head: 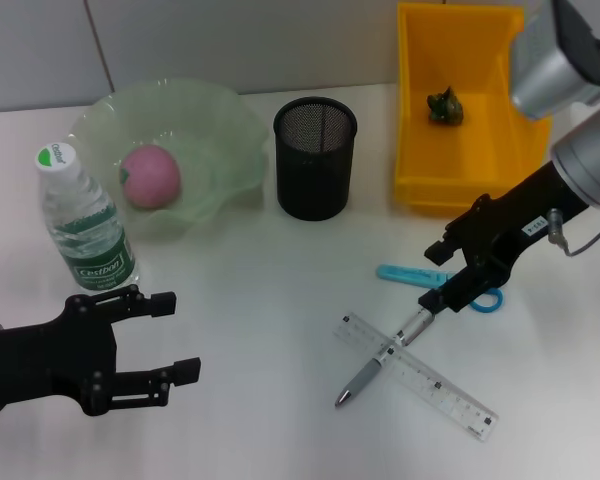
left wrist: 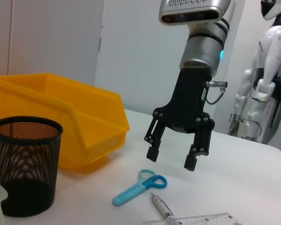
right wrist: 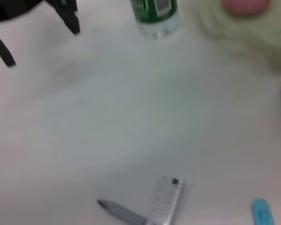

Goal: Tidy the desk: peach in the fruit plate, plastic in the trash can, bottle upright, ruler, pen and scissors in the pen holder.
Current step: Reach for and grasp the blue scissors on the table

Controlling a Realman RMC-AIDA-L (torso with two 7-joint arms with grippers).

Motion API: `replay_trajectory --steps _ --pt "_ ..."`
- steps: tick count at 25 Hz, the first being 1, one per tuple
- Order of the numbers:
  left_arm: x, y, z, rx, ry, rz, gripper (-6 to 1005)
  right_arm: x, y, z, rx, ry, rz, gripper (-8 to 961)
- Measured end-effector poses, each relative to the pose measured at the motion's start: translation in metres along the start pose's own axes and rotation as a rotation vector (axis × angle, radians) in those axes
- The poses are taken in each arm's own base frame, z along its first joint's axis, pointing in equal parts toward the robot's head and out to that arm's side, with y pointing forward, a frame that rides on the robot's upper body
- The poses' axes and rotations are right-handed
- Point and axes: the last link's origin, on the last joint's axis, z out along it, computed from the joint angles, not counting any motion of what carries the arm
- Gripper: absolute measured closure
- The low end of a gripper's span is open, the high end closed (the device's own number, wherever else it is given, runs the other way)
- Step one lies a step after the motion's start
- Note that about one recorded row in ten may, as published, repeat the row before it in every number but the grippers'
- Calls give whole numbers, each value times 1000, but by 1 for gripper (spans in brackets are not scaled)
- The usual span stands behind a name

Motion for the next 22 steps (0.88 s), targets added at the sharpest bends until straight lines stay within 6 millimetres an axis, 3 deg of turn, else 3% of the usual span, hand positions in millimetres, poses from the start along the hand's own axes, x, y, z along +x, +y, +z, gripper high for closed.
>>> replay_trajectory --steps 7,22 --pt "-3 -1 0 16 5 -23 155 -19 -4 9 97 171 -82 215" --pt "-4 -2 1 27 6 -31 155 -32 -7 32 191 257 -157 233"
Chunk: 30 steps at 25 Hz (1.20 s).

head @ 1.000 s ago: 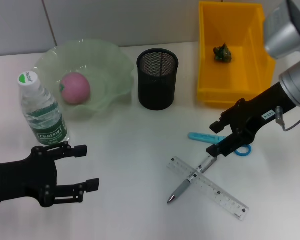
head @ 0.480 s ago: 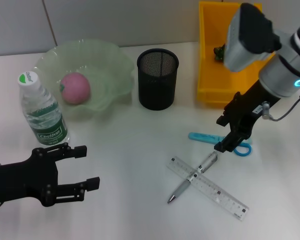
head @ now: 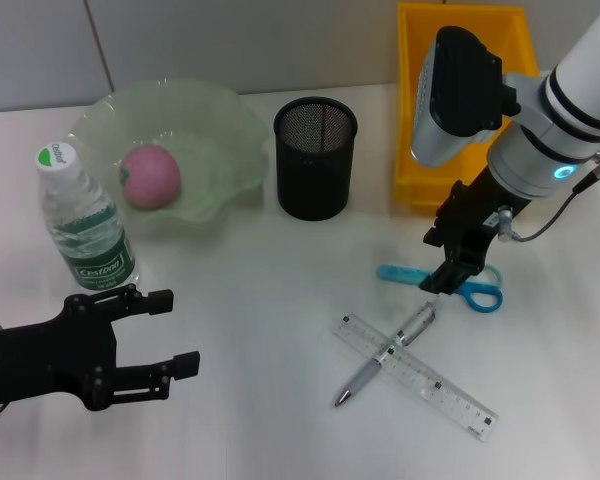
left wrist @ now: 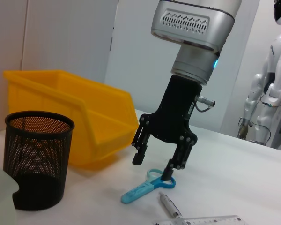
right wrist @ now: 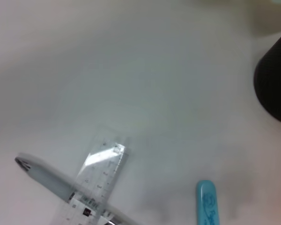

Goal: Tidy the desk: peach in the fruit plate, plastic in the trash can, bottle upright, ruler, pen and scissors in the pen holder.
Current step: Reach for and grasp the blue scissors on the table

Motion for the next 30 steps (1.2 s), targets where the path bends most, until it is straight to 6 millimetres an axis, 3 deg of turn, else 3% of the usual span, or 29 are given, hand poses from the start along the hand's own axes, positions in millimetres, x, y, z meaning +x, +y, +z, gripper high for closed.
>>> replay_trajectory --steps 2,7,25,30 --pt "0 0 0 0 0 0 155 0 -1 2 5 0 0 236" --pt "1 -1 0 0 2 2 155 -1 -1 7 14 11 -9 453" --pt "3 -2 2 -3 4 7 155 -2 -1 18 17 23 -19 572" --pt "3 -1 2 -4 4 6 154 -4 -1 22 15 24 -20 564"
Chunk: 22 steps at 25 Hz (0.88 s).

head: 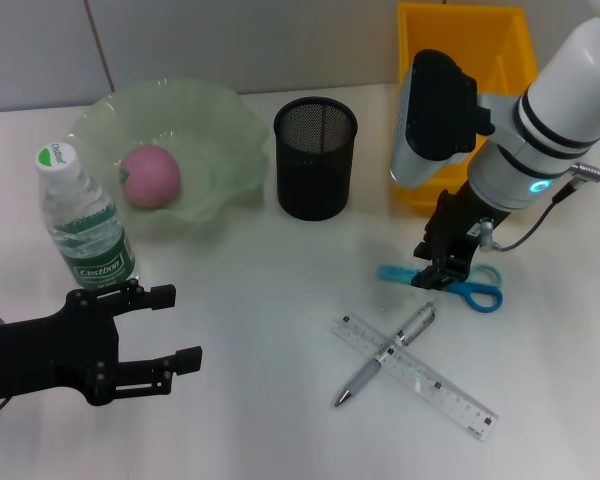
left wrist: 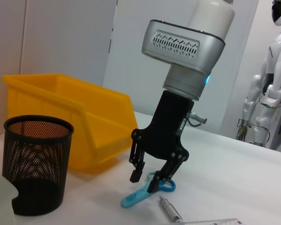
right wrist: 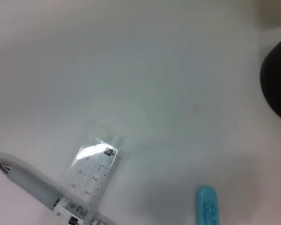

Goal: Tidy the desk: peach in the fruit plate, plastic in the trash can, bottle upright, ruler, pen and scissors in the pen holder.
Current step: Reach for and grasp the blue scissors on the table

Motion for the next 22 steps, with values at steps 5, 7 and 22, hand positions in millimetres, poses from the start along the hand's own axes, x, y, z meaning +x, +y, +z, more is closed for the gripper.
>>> replay_trajectory --steps 5,7,22 --pt "0 0 0 1 0 0 154 0 0 2 2 0 2 615" --pt "0 0 0 2 0 -1 154 0 0 2 3 -1 2 645" --pt "0 0 -1 4 2 -1 154 0 0 8 0 13 -2 658"
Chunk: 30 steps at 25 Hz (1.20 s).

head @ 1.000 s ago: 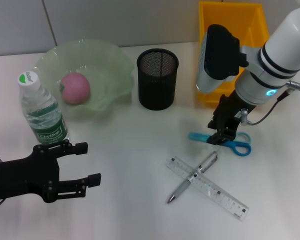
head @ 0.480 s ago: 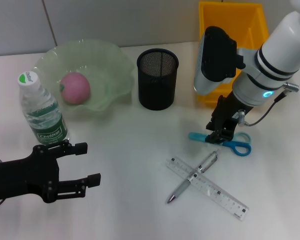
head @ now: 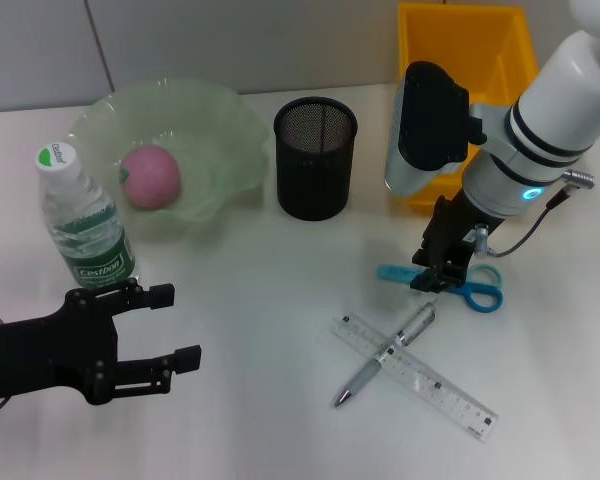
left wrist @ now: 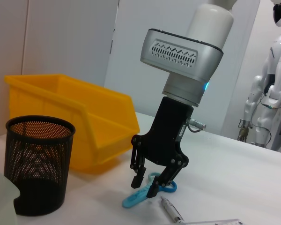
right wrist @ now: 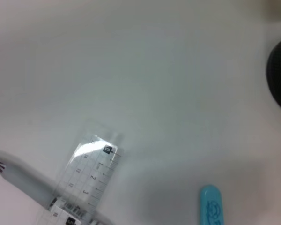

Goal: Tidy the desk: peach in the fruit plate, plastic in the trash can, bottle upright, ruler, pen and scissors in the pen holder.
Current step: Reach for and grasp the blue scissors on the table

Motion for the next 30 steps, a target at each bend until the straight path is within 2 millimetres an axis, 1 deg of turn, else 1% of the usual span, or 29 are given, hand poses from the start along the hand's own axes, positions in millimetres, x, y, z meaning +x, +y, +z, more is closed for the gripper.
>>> replay_trajectory --steps 30 --pt "2 -1 0 3 12 5 154 -1 0 4 2 18 -13 660"
